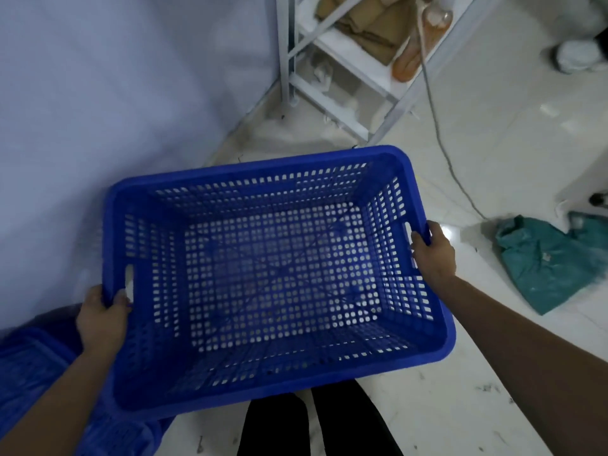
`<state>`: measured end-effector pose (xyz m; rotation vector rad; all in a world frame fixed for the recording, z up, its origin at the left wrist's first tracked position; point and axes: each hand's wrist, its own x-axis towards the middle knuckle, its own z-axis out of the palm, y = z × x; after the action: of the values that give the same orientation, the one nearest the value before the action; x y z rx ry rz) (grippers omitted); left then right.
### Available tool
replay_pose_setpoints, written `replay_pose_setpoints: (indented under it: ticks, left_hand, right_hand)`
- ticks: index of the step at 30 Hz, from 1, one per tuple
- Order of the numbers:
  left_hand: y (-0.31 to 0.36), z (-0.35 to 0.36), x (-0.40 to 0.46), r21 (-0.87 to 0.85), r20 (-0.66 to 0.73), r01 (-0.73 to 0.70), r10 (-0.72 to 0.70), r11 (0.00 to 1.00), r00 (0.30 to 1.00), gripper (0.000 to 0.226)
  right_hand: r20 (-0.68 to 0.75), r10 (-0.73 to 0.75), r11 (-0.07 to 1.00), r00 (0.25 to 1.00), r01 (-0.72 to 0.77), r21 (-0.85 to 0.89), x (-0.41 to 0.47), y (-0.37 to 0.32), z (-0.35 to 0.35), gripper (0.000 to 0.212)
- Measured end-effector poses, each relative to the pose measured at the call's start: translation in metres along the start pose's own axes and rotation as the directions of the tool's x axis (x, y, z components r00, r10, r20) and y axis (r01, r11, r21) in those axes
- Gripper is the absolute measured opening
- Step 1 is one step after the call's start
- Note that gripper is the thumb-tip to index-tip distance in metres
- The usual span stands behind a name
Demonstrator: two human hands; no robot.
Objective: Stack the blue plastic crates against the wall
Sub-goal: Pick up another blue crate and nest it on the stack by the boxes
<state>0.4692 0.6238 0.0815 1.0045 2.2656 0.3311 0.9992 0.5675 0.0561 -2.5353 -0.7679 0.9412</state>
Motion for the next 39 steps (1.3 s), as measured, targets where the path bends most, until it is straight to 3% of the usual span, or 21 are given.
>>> replay_pose_setpoints:
  ticks: [7, 13, 16, 30, 39]
  left_hand:
    - [0.035, -0.067, -0.075, 0.051, -0.048, -0.090, 0.093, 0.995, 0.995, 0.027]
    - [0.031, -0.094, -0.121, 0.033, -0.105, -0.091, 0.094, 0.995, 0.990, 0.017]
    - [0.026, -0.103, -0.137, 0.029, -0.133, -0.074, 0.077, 0.997, 0.988, 0.024]
    - [0.020, -0.152, -0.211, -0.077, -0.136, -0.214, 0.202, 0.974, 0.970, 0.015]
    - [0.023, -0.197, -0.274, -0.108, -0.146, -0.246, 0.230, 0.963, 0.962, 0.007]
  right_hand:
    - [-0.016, -0.068, 0.998, 0.998, 0.068, -0.002, -0.049, -0.020, -0.079, 0.034]
    - [-0.029, -0.122, 0.992, 0.992, 0.123, 0.005, -0.085, -0.027, -0.123, 0.029]
    - [-0.047, -0.150, 0.988, 0.988, 0.151, 0.013, -0.100, -0.024, -0.137, 0.029]
    - [-0.210, -0.145, 0.989, 0.967, 0.132, -0.073, -0.188, 0.007, -0.234, 0.042]
    - [-0.244, -0.218, 0.975, 0.945, 0.202, -0.090, -0.233, 0.010, -0.294, 0.049]
